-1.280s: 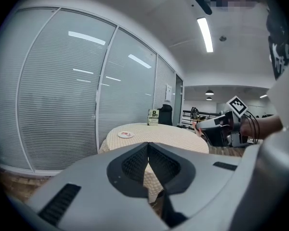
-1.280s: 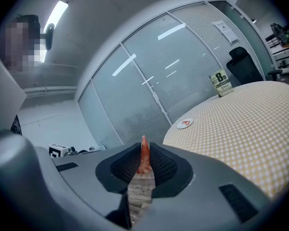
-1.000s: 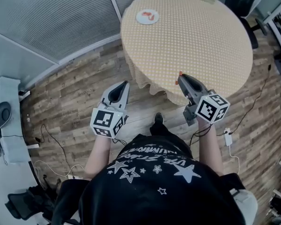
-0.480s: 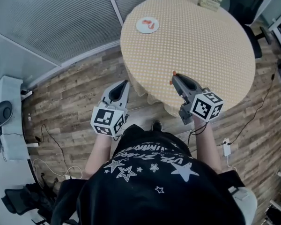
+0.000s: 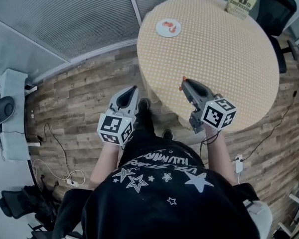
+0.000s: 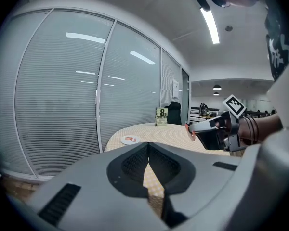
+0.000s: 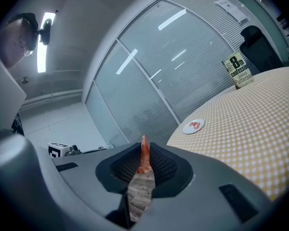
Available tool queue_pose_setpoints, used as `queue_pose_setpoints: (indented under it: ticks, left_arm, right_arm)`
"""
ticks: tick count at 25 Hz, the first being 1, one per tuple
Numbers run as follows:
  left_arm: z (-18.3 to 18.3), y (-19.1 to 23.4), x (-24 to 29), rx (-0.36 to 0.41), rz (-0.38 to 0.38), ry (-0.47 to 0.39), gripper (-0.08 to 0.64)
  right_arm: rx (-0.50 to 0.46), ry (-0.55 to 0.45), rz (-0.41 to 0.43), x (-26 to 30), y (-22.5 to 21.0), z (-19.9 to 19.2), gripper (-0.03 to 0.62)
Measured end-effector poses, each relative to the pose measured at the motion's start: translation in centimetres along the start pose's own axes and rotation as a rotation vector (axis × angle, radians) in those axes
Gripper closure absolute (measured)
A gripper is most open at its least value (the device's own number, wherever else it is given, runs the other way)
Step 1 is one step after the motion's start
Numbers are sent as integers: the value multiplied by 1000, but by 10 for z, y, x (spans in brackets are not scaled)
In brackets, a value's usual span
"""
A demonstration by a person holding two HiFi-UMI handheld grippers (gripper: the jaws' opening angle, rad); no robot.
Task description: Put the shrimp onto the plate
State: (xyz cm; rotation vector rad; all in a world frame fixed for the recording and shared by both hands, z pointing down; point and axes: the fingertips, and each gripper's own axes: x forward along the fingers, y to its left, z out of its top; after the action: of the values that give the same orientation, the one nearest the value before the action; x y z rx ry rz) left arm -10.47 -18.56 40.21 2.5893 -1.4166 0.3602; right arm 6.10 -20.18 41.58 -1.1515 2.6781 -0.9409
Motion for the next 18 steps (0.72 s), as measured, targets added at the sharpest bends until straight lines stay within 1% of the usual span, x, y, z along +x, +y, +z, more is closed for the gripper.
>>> queue_pose_setpoints:
  ticks: [3,6,10,14,18]
  left_arm:
    - [2,7,25,-3,-46,5,552]
    - [12,11,52,13,-100,-3,552]
    - [22,27,89,15,-147,-17,552]
    - [22,41,120,-3,-204,3,552]
    - [30,54,150,-8,-257,18,552]
  right_arm:
    - [22,-10,-49,5,-15,2,531]
    - [36,-22,-82,13,-26,7,531]
    - [25,-26,-117,29,-38,17,531]
    - [40,-45,-173,41,-54,27,531]
    - [30,-42,-216,58,-65,40,531]
